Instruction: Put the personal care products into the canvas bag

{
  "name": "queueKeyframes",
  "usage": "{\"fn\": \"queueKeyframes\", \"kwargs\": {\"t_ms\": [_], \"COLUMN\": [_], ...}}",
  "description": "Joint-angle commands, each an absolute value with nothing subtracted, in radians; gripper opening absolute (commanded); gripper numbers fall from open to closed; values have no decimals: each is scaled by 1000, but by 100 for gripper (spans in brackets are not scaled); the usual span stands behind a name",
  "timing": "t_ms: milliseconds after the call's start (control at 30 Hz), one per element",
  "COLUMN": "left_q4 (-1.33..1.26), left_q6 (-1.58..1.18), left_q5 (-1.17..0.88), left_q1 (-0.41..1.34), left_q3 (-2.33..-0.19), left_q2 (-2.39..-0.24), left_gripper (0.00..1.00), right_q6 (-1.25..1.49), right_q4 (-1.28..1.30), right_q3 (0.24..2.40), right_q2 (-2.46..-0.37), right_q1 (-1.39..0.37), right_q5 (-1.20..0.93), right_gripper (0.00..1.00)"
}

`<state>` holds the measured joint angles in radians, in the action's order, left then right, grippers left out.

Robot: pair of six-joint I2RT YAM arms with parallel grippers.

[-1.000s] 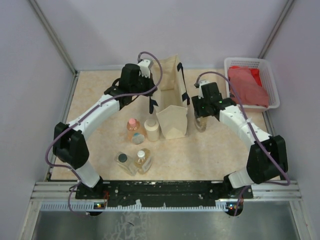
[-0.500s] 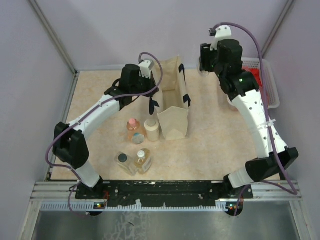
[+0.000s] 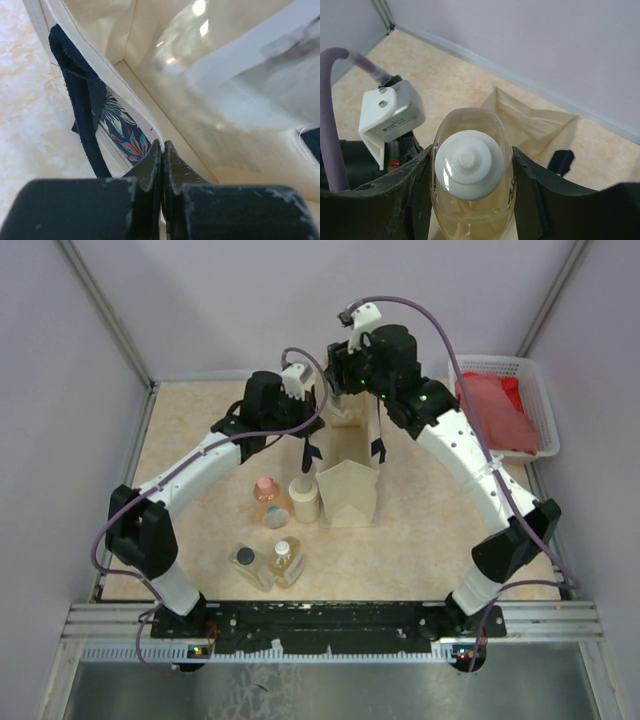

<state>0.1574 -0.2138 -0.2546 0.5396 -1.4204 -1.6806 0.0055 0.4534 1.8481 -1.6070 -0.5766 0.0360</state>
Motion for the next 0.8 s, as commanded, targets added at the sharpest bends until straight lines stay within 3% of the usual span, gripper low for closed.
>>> {"fn": "queueKeyframes", "kwargs": {"t_ms": [0, 533, 767], "left_q4": [130, 148, 153], "left_q6": [-240, -284, -278], "left_q5": [-301, -255, -256], "left_q1": [566, 574, 574], "left_q3": [-1411, -1346, -1327], "left_q2": [-1641, -1555, -1542], "left_gripper": [2, 3, 4], "right_q6": [17, 54, -36], "right_q4": [254, 176, 1], "right_q3": [1939, 1777, 1651], "right_q2": [-1597, -1716, -1776], "right_q1": [-602, -606, -603], "right_q5": [46, 306, 250], "right_gripper": [0, 0, 0]}}
